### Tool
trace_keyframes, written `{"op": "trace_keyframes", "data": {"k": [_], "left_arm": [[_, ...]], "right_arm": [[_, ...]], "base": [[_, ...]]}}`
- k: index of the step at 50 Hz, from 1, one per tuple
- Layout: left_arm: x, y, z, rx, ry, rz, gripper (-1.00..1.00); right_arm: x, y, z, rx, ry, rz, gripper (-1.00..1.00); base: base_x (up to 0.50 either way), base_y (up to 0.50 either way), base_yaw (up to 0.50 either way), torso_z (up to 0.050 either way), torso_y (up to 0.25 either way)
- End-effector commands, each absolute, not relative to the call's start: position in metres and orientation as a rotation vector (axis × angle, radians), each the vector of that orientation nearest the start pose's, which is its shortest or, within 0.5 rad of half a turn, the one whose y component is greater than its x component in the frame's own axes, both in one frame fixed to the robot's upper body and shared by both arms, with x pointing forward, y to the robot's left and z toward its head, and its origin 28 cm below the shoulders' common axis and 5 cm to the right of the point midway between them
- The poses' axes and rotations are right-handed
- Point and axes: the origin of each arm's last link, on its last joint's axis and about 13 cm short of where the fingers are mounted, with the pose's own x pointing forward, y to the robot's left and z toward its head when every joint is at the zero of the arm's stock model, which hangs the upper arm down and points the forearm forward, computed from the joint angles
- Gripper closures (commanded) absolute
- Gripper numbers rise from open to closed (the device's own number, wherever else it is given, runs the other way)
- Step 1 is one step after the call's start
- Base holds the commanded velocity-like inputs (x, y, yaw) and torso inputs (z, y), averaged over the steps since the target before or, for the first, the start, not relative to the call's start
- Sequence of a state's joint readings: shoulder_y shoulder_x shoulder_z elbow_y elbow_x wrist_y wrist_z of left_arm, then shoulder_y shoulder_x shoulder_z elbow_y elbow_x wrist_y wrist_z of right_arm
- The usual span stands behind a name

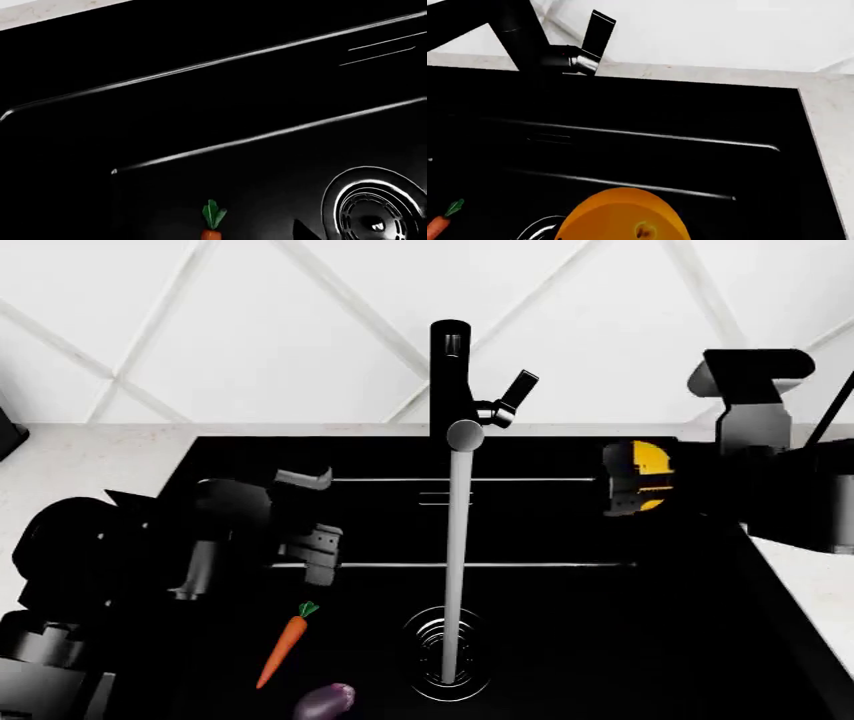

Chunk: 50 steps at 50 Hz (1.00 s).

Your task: Pick the eggplants and oranges from the sink and place them in one bowl. Place the carrot in the other bowl. Then turn off the sink faucet.

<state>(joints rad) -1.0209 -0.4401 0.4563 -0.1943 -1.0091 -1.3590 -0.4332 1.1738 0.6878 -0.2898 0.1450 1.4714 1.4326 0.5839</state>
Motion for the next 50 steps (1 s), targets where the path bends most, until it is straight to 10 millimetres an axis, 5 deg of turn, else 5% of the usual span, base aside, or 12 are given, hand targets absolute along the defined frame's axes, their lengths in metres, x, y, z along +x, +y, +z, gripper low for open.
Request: {"op": "trace_keyframes", "data": {"k": [1,8,23,44,50], "left_arm": [[0.296,0.234,0.177,0.3,0.906,-0.245,-1.0],[0.301,0.234,0.175,0.26,0.949,-0.241,-1.0],[0.305,0.23,0.171,0.279,1.06,-0.313,-1.0],[0.303,0.213,0.127,0.31,1.134,-0.371,-1.0],[0.304,0.215,0.121,0.317,1.148,-0.377,-1.0]], "right_arm": [[0.256,-0.187,0.331,-0.107,0.403,0.18,1.0],[0.237,-0.193,0.366,-0.139,0.299,0.154,1.0],[0.23,-0.195,0.361,-0.138,0.292,0.152,1.0],[0.217,-0.205,0.381,-0.131,0.158,0.094,1.0],[0.221,-0.203,0.367,-0.123,0.196,0.11,1.0]], "base": [[0.0,0.0,0.0,0.0,0.0],[0.0,0.0,0.0,0.0,0.0],[0.0,0.0,0.0,0.0,0.0],[0.0,0.0,0.0,0.0,0.0],[0.0,0.0,0.0,0.0,0.0]]}}
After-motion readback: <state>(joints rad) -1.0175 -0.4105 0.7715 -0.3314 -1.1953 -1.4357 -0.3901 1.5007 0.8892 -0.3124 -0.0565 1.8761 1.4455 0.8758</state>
